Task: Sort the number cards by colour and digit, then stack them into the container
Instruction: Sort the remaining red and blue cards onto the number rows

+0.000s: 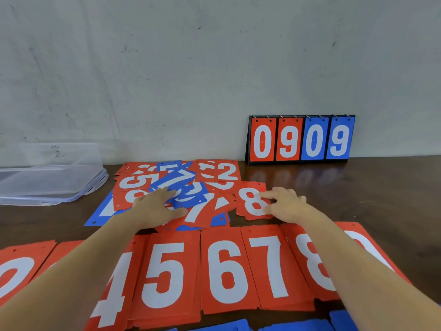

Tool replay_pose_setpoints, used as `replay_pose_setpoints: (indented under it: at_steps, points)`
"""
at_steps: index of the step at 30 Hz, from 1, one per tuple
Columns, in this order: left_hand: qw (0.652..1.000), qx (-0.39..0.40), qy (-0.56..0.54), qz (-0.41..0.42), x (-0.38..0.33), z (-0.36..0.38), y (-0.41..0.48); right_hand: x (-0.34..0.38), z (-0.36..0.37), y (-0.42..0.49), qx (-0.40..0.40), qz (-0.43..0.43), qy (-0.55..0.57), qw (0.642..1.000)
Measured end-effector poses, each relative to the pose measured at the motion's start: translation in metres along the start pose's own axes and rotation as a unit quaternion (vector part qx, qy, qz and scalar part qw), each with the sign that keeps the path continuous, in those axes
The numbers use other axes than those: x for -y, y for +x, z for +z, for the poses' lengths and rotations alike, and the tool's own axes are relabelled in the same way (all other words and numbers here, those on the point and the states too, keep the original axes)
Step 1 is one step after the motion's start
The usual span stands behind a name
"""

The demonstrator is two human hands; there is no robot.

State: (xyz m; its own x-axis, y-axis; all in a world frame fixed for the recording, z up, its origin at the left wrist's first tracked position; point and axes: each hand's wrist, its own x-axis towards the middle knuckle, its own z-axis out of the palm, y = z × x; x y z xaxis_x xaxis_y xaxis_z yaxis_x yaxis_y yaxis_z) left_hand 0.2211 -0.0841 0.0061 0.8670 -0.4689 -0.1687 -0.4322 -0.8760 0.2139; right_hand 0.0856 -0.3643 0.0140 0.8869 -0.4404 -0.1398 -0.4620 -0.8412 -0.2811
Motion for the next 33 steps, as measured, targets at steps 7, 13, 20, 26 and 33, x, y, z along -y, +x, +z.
replay_pose_setpoints:
  at_steps: [7,13,20,26,33]
  points:
    - [0.993,-0.117,-0.032,0.01,-0.018,0.003,-0.003,0.008,0.009,0.002,-0.107,0.101,0.027,0.989]
    - [0.991,-0.127,0.033,0.02,-0.048,0.013,-0.015,0.031,0.008,0.005,-0.084,0.165,0.026,0.982]
    - [0.994,-0.107,0.012,0.025,-0.046,0.018,-0.015,0.038,0.002,0.008,-0.04,0.195,0.047,0.979]
    - [0.995,-0.092,0.016,0.018,-0.048,0.014,-0.015,0.044,0.002,0.007,-0.063,0.19,0.059,0.978]
    - [0.995,-0.092,0.02,0.013,-0.05,0.013,-0.017,0.048,0.005,-0.001,-0.084,0.186,0.076,0.976]
